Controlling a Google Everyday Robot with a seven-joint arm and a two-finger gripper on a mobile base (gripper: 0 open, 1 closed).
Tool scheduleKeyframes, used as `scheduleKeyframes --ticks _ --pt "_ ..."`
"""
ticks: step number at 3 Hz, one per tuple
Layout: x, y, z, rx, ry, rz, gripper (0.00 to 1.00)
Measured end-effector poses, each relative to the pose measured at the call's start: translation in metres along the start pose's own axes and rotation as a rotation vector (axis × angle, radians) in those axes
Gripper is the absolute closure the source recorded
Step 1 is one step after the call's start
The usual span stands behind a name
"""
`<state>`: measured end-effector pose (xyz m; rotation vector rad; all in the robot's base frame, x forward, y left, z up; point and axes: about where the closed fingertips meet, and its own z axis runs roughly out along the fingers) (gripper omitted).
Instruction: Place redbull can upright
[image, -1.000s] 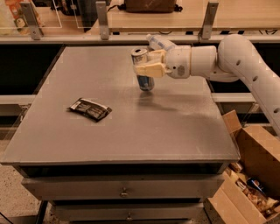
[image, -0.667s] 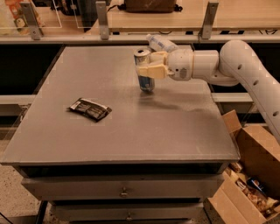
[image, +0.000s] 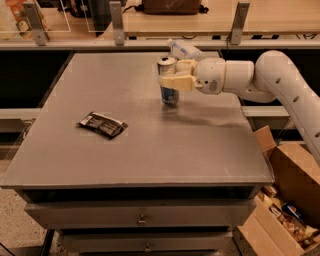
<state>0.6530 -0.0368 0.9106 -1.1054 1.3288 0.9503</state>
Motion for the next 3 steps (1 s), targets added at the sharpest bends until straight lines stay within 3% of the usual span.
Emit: scheduleKeyframes --ticks 1,2,3 --pt "0.0098 -0.0056 -0.006 0.021 -0.005 0.024 0.13" --pt "0.017 -0.0105 -0.0093 0.035 -0.006 0.041 0.0" --pt "0.017 -0.0104 -0.0092 0.034 -0.006 0.041 0.0"
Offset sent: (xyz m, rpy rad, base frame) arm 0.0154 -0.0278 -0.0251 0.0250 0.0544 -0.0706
